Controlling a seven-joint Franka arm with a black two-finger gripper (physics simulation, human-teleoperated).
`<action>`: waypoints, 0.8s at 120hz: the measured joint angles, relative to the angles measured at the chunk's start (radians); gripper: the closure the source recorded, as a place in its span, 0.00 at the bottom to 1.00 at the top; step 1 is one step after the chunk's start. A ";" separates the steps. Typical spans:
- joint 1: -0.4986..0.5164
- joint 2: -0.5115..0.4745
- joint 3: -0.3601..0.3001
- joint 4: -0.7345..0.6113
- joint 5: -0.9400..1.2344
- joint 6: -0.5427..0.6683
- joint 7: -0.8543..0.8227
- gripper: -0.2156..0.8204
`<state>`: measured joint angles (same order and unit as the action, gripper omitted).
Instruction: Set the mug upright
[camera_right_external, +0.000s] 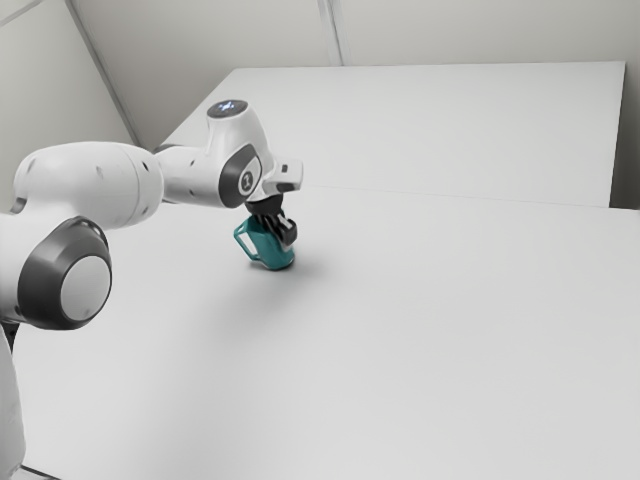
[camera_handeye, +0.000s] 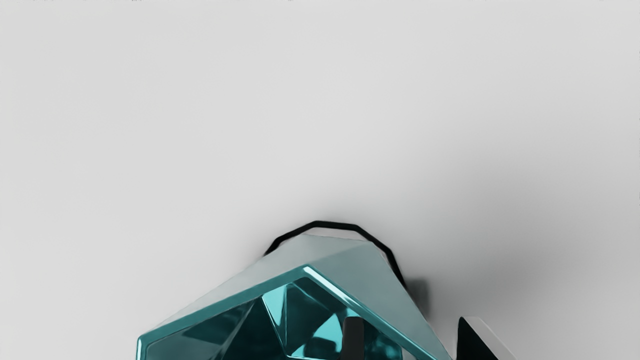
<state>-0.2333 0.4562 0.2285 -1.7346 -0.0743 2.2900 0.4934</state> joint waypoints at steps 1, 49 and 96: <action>0.000 0.000 0.000 0.001 0.000 0.000 0.000 0.65; -0.001 -0.100 0.002 0.000 0.010 -0.044 0.010 0.28; 0.027 -0.383 0.003 -0.005 0.082 -0.330 -0.008 0.22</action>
<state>-0.2068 0.0732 0.2319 -1.7395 0.0076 1.9599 0.4851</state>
